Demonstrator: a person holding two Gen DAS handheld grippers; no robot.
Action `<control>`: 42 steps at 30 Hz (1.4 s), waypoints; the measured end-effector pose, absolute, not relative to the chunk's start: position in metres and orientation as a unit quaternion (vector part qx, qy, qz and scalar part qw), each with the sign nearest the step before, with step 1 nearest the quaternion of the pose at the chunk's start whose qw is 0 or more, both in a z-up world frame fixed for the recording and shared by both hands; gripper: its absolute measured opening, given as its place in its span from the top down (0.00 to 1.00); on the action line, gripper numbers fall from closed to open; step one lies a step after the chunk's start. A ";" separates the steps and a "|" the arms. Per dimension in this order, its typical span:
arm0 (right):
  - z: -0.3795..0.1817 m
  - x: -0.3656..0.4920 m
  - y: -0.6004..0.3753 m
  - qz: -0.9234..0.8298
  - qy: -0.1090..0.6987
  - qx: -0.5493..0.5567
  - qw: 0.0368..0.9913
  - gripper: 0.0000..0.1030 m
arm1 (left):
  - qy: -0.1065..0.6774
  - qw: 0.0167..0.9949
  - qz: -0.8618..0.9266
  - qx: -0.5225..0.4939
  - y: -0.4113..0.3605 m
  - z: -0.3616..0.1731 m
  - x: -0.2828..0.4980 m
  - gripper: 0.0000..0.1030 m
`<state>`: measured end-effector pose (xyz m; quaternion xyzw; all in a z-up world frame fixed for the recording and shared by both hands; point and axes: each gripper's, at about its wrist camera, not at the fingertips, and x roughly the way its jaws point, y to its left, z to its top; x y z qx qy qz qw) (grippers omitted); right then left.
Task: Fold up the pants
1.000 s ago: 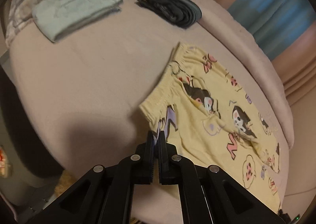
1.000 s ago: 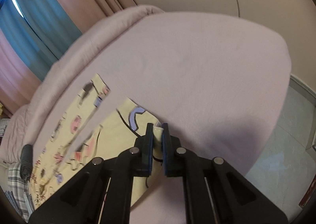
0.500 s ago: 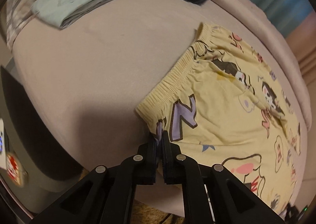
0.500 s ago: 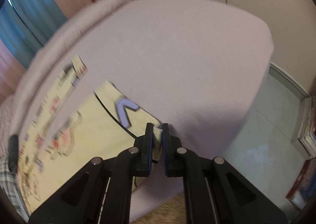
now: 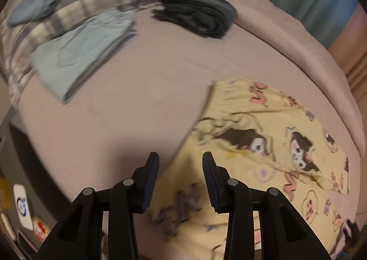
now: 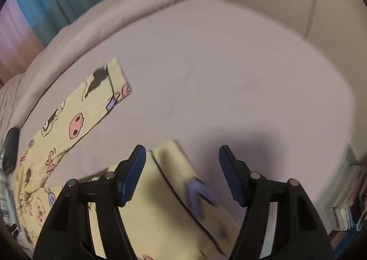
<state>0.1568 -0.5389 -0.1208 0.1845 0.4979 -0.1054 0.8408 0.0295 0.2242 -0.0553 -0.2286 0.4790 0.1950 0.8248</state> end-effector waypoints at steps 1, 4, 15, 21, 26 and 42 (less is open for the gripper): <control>-0.128 0.162 -0.535 -0.103 0.504 0.184 0.837 0.46 | 0.484 0.825 0.187 -0.223 0.219 -0.057 0.038 0.63; -0.136 0.171 -0.522 -0.107 0.498 0.153 0.847 0.81 | 0.493 0.828 0.170 -0.208 0.210 -0.059 0.050 0.63; -0.140 0.181 -0.519 -0.130 0.494 0.120 0.851 0.91 | 0.501 0.824 0.150 -0.218 0.230 -0.073 0.124 0.52; -0.085 0.210 -0.493 -0.126 0.508 0.061 0.850 0.27 | 0.525 0.806 0.188 -0.199 0.258 -0.090 0.169 0.52; -0.042 0.293 -0.464 -0.046 0.489 0.068 0.868 0.17 | 0.528 0.800 0.180 -0.221 0.267 -0.108 0.191 0.49; -0.134 0.446 -0.447 -0.034 0.544 0.088 0.834 0.93 | 0.487 0.824 0.106 -0.271 0.250 -0.107 0.185 0.82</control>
